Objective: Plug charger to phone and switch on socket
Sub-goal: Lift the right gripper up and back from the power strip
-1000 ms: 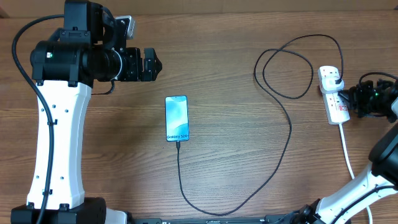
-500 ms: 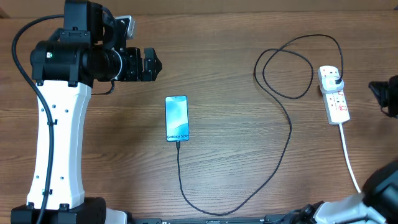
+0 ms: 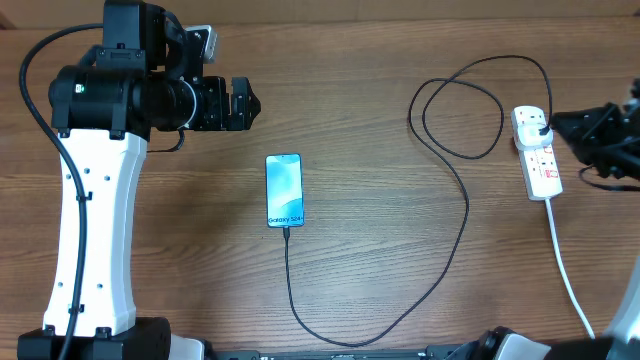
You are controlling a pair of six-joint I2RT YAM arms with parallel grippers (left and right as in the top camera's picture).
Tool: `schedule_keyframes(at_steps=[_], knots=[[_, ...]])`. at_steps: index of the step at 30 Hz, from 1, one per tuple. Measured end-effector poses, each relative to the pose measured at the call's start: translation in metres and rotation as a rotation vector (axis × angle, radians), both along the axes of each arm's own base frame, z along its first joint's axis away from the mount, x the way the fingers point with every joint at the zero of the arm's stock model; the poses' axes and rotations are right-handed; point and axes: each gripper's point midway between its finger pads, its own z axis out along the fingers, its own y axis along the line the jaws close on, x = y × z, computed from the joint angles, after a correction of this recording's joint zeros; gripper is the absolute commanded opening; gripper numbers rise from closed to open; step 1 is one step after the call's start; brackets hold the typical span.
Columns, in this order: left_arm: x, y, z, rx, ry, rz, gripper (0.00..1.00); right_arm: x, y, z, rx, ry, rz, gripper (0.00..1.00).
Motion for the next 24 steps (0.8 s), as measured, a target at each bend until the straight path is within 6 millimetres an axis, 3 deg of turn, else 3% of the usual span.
schedule_keyframes(at_steps=[3, 7, 24], knots=[[0.000, 0.000, 0.000, 0.000, 0.000, 0.000, 1.00, -0.012, 0.027, 0.009, -0.064, -0.002, 0.066, 0.13], [0.000, 0.000, 0.000, 0.000, 0.000, 0.000, 0.99, -0.024, 0.045, 0.008, -0.114, 0.033, 0.110, 0.13], [0.000, 0.000, 0.000, 0.000, 0.000, 0.000, 1.00, -0.043, 0.057, -0.009, -0.137, 0.131, 0.168, 0.13]])
